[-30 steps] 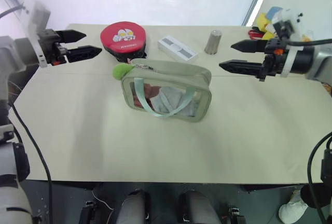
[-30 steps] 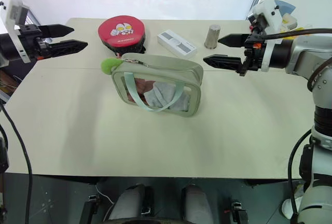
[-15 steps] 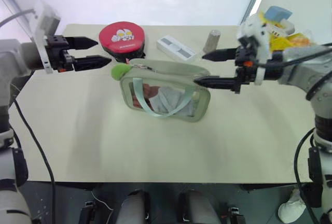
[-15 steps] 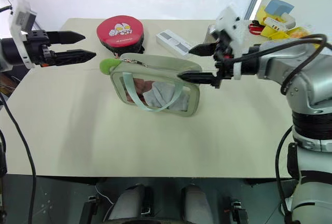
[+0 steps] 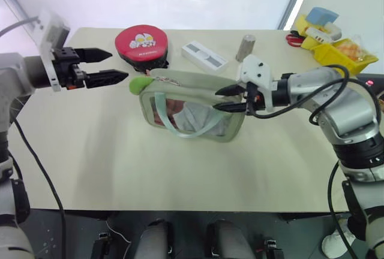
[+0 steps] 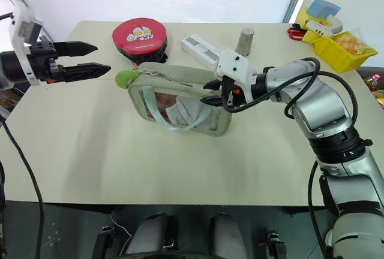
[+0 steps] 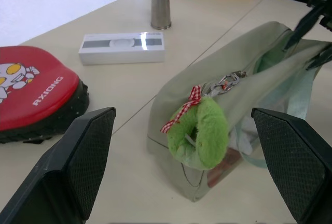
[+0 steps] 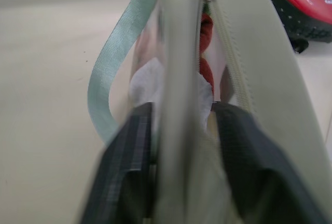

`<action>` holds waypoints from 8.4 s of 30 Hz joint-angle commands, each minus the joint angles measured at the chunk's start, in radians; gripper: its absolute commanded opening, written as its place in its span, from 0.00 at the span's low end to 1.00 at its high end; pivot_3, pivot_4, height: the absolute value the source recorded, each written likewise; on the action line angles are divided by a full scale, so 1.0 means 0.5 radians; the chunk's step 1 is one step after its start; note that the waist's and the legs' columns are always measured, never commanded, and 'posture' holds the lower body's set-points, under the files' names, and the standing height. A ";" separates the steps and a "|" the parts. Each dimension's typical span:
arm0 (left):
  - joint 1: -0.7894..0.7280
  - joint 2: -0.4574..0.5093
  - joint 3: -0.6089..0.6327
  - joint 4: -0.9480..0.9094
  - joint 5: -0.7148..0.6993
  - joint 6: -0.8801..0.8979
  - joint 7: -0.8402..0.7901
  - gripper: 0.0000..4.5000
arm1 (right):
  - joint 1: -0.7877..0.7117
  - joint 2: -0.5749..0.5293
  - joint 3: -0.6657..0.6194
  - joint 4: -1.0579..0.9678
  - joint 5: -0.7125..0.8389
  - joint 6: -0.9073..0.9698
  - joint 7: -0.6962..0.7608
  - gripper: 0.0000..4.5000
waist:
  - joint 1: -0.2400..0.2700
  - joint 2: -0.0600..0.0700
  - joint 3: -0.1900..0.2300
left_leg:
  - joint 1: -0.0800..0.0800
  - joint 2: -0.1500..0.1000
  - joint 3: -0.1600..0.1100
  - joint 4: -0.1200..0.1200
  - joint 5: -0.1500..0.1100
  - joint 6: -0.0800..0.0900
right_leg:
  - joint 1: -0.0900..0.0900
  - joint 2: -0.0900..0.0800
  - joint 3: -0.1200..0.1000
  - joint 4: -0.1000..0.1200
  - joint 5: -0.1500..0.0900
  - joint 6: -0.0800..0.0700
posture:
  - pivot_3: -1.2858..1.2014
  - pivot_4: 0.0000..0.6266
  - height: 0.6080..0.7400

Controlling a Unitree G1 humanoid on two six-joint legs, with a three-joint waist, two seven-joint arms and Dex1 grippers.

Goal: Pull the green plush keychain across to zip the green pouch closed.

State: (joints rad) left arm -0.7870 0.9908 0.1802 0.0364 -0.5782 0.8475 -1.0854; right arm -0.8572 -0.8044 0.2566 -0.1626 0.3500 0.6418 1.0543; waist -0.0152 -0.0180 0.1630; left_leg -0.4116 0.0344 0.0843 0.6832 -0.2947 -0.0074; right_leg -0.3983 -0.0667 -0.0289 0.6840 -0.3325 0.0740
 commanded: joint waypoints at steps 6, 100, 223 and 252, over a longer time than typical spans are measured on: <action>-0.042 0.022 0.041 -0.050 -0.026 -0.009 0.038 1.00 | -0.175 0.004 -0.025 0.289 -0.371 -0.687 0.043 0.03 | 0.000 0.000 0.000 | 0.000 0.000 0.001 0.000 0.000 0.000 | 0.000 0.000 0.000 0.000 0.000 0.000 | 0.52 0.24 1.00; -0.393 -0.615 -0.591 0.327 0.666 -0.875 0.037 0.44 | 0.303 0.049 -0.332 -0.214 -0.260 -0.170 -0.140 0.00 | 0.002 -0.001 0.000 | 0.003 0.001 0.001 0.001 0.001 -0.001 | 0.002 0.003 0.000 0.001 0.000 0.000 | 0.52 0.24 1.00; 0.173 -0.533 -0.452 -0.298 0.459 -0.290 0.226 0.00 | 0.899 0.684 -0.390 0.296 -0.787 -0.357 -1.393 0.01 | 0.003 0.000 -0.001 | 0.005 -0.002 -0.001 0.000 0.001 -0.002 | 0.006 0.003 0.000 0.000 0.000 0.000 | 0.52 0.24 1.00; 0.004 -0.194 -0.184 -0.064 0.286 -0.179 0.150 0.99 | 0.227 -0.103 -0.871 -0.231 0.527 0.588 -0.303 0.99 | 0.009 0.001 0.002 | 0.004 0.000 -0.003 -0.001 0.000 0.000 | 0.006 0.001 0.000 -0.002 0.000 0.000 | 0.52 0.24 1.00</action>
State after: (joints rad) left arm -0.7669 0.8802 0.0608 0.0202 -0.4353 0.7722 -1.0175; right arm -0.7219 -0.8616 -0.1534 -0.2524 0.5925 0.9343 0.9238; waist -0.0104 -0.0174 0.1638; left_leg -0.4097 0.0342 0.0830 0.6829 -0.2948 -0.0072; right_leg -0.3952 -0.0663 -0.0289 0.6832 -0.3325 0.0739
